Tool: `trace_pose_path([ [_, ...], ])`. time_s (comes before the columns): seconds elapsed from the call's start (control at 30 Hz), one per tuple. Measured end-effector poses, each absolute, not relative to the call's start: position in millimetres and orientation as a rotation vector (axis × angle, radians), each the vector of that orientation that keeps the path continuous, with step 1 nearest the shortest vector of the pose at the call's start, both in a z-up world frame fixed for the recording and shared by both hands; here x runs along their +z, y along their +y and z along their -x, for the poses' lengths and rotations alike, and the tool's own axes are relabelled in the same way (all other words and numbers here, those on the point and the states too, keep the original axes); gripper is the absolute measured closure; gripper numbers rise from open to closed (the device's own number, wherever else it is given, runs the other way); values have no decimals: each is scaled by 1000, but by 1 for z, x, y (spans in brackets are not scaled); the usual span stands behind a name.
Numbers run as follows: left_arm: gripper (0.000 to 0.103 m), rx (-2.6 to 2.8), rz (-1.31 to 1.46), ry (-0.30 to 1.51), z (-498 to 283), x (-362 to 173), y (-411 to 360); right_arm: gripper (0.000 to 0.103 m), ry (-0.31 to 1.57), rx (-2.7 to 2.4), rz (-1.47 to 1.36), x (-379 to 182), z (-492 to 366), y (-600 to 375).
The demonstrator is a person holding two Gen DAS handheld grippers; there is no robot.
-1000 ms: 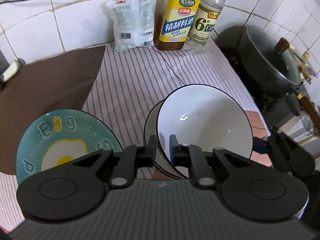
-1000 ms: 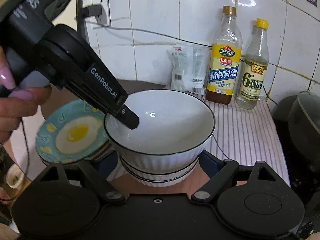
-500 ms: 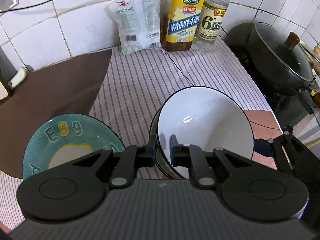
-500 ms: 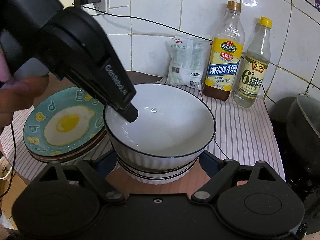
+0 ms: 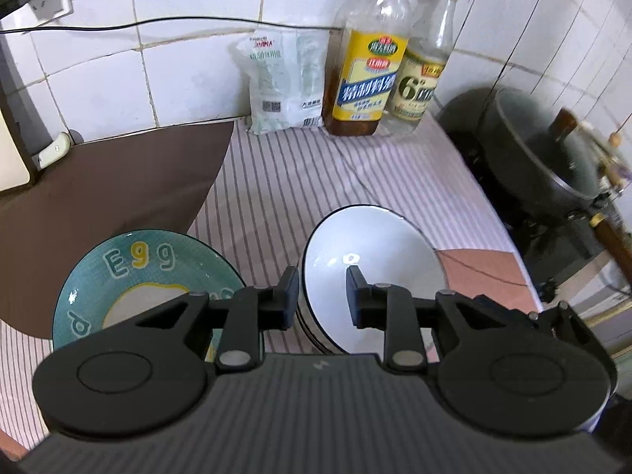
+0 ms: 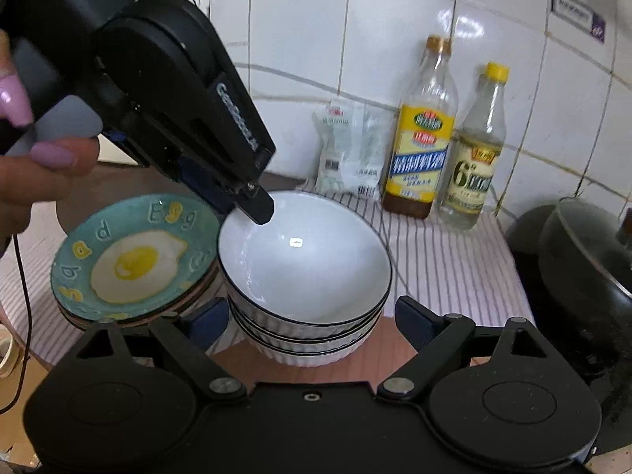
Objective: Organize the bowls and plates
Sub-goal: 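Grasp the rim of the bowl stack with both grippers and lift it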
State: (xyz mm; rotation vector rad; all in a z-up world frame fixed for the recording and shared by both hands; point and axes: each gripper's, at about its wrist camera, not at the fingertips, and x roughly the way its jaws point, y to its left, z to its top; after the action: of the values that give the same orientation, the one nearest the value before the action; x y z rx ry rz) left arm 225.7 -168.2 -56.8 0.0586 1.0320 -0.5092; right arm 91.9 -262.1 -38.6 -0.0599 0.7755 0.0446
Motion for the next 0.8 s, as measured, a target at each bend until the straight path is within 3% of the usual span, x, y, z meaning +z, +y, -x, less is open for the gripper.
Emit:
trace_pose_path([
  [0.4, 65, -545, 87, 1072, -194, -43, -136, 9, 654, 89, 8, -12, -25, -253],
  [0.57, 64, -553, 270, 1177, -181, -52, -121, 9, 627, 103, 105, -16, -20, -259],
  [0.8, 61, -470, 378, 1104, -171, -71, -113, 9, 646, 128, 106, -44, -32, -269],
])
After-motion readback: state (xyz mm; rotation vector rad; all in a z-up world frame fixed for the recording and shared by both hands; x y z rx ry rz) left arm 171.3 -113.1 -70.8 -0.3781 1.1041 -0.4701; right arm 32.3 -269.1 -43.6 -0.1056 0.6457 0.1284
